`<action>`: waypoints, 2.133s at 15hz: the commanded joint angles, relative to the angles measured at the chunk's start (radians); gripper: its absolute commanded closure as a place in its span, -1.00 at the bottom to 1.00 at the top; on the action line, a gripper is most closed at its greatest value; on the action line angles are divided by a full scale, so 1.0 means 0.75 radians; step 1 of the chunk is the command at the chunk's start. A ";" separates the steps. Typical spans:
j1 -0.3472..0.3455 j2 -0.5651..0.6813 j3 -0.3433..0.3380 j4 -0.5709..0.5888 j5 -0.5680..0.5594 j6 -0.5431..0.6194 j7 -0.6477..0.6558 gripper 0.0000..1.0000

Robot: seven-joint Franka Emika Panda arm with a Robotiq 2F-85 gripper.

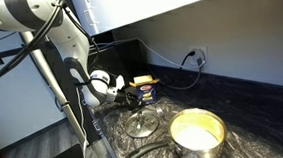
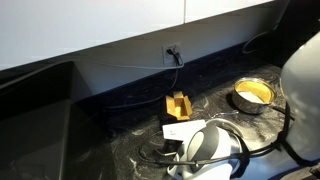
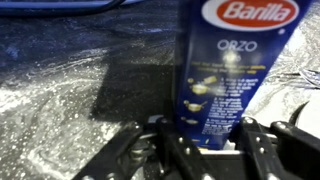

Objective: Pour some contents from the box into the pot

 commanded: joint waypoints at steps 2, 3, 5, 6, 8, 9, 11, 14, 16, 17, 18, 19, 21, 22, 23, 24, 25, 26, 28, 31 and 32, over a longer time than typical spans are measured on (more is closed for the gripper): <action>0.021 -0.020 0.006 -0.009 -0.012 -0.031 0.013 -0.74; 0.023 -0.036 0.010 -0.026 -0.010 -0.033 0.018 -0.87; 0.027 -0.061 0.019 -0.050 0.008 -0.038 0.017 -1.00; 0.028 -0.078 0.029 -0.067 0.018 -0.033 0.022 -1.00; 0.043 -0.115 0.043 -0.105 0.022 -0.053 0.036 -1.00; 0.051 -0.144 0.052 -0.135 0.033 -0.076 0.040 -1.00; 0.056 -0.203 0.077 -0.191 0.108 -0.132 0.025 -1.00; 0.048 -0.317 0.127 -0.291 0.285 -0.223 0.003 -1.00; 0.035 -0.411 0.156 -0.368 0.383 -0.260 -0.005 -1.00; 0.027 -0.466 0.167 -0.413 0.417 -0.264 -0.007 -1.00; 0.014 -0.520 0.178 -0.455 0.447 -0.254 -0.011 -1.00; 0.002 -0.577 0.187 -0.497 0.466 -0.231 -0.013 -1.00; -0.016 -0.688 0.198 -0.572 0.507 -0.204 -0.024 -1.00; -0.024 -0.741 0.201 -0.606 0.525 -0.195 -0.027 -1.00; -0.033 -0.788 0.200 -0.634 0.539 -0.185 -0.027 -1.00; -0.041 -0.838 0.197 -0.662 0.551 -0.166 -0.029 -1.00; -0.047 -0.881 0.192 -0.686 0.562 -0.150 -0.033 -1.00; -0.053 -0.923 0.185 -0.708 0.572 -0.129 -0.035 -1.00; -0.064 -0.998 0.169 -0.747 0.578 -0.079 -0.038 -1.00; -0.075 -1.087 0.138 -0.792 0.562 0.008 -0.020 -1.00; -0.077 -1.112 0.126 -0.804 0.552 0.049 -0.016 -1.00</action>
